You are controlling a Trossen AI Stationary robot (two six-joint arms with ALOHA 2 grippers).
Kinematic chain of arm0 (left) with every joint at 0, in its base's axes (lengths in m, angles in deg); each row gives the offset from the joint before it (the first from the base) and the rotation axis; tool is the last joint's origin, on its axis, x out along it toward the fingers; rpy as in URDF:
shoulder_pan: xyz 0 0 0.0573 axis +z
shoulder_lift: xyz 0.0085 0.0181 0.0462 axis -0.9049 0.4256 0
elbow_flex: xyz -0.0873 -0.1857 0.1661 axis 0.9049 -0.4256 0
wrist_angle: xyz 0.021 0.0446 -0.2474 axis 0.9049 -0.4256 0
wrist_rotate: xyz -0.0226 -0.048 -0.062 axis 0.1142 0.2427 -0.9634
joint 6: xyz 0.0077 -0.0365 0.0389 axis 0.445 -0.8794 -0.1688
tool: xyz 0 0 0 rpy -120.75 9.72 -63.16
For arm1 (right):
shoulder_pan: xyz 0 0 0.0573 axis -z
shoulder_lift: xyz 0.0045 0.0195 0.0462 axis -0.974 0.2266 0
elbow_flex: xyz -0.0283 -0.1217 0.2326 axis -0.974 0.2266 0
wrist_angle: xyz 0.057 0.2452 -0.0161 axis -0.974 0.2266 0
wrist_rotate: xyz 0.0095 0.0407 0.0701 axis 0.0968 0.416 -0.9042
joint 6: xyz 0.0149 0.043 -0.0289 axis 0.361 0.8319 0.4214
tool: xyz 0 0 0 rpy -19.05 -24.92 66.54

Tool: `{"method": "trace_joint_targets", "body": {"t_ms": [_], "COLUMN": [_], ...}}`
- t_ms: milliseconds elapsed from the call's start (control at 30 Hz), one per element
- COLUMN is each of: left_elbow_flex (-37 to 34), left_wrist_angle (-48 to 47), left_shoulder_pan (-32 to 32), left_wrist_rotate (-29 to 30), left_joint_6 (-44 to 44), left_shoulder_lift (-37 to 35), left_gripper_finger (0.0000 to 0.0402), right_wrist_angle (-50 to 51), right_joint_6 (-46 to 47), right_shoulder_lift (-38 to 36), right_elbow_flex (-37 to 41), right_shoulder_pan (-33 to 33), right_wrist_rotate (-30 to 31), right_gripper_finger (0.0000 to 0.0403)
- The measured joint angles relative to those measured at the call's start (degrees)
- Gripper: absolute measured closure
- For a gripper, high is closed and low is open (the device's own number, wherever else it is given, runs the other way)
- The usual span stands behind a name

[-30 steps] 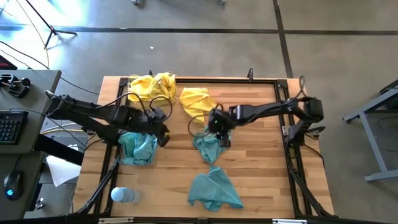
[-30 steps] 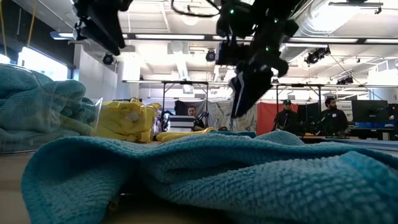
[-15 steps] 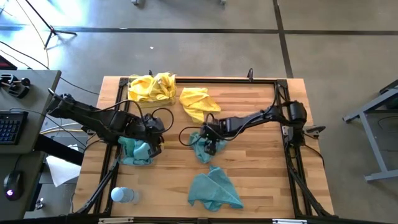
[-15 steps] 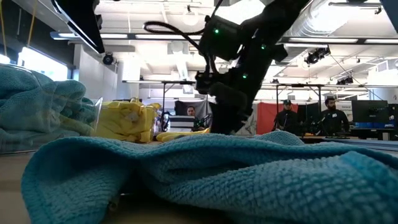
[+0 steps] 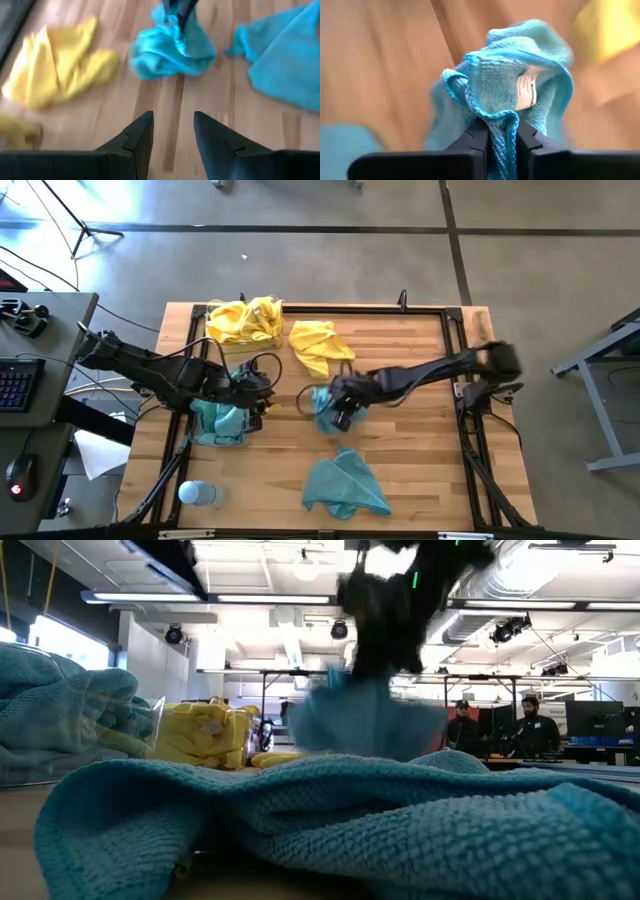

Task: Sort microfiber towel by color & place in baskets
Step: Put the blue microfiber cloth into the bottom transparent bin

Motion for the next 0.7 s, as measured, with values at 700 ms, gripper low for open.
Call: {"method": "trace_joint_targets", "body": {"t_ms": [700], "left_elbow_flex": [3.84], "left_wrist_angle": [39.2], "left_shoulder_pan": [9.64], "left_wrist_rotate": [-7.01], "left_joint_6": [11.66], "left_shoulder_lift": [9.81], "left_gripper_finger": [0.0271], "right_wrist_angle": [-12.96], "right_joint_6": [-21.08], "right_shoulder_lift": [-18.19], "right_elbow_flex": [-0.13], "right_shoulder_pan": [-2.74], "right_wrist_rotate": [9.83], "right_gripper_finger": [0.0397]}}
